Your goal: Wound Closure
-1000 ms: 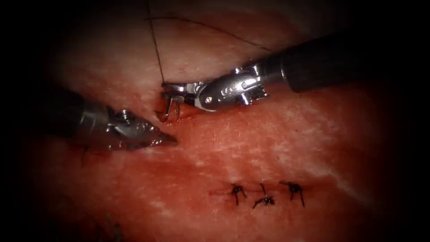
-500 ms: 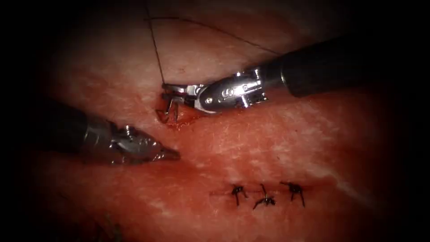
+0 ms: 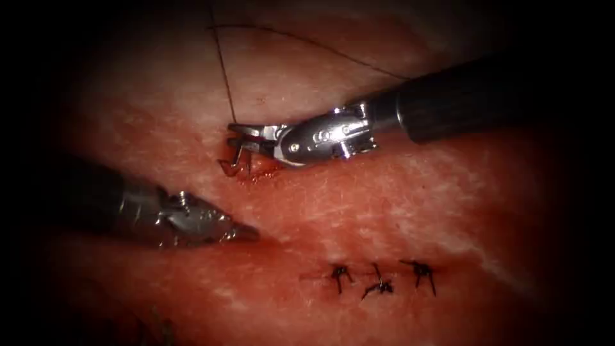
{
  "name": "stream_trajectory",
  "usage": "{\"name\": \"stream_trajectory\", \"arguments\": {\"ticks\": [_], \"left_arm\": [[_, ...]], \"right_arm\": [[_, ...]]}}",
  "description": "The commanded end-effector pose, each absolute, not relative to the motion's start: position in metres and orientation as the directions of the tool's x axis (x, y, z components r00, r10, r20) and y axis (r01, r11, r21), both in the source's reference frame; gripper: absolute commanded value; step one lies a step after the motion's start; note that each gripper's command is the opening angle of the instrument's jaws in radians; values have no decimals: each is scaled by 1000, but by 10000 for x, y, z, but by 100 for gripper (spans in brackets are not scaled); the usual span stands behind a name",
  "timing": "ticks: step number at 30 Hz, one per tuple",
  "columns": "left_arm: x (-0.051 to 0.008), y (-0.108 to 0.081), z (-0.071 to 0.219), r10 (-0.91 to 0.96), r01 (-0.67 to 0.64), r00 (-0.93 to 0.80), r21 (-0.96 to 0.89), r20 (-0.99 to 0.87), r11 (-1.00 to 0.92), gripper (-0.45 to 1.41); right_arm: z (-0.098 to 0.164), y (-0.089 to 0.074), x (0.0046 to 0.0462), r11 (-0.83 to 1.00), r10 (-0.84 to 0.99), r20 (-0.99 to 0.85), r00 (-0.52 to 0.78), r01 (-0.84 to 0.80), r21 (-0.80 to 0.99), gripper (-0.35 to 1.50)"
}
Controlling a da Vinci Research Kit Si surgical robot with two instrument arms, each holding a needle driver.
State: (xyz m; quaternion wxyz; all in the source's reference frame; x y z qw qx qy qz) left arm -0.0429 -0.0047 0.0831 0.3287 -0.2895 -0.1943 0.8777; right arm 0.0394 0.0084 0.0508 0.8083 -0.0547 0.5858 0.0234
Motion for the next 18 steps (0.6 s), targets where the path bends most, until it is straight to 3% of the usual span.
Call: {"name": "stream_trajectory", "arguments": {"ticks": [1,12,18], "left_arm": [[-433,-54,837,689,-462,-618,-533,-379,-708,-45],[-425,-49,838,684,-452,-622,-538,-381,-711,-45],[-424,-45,838,683,-451,-623,-538,-382,-712,-45]], "right_arm": [[517,75,401,993,-31,-948,318,-95,-65,-35],[527,71,394,995,-44,-934,355,-64,-71,-35],[527,72,390,994,81,-934,348,-103,48,-35]]}}
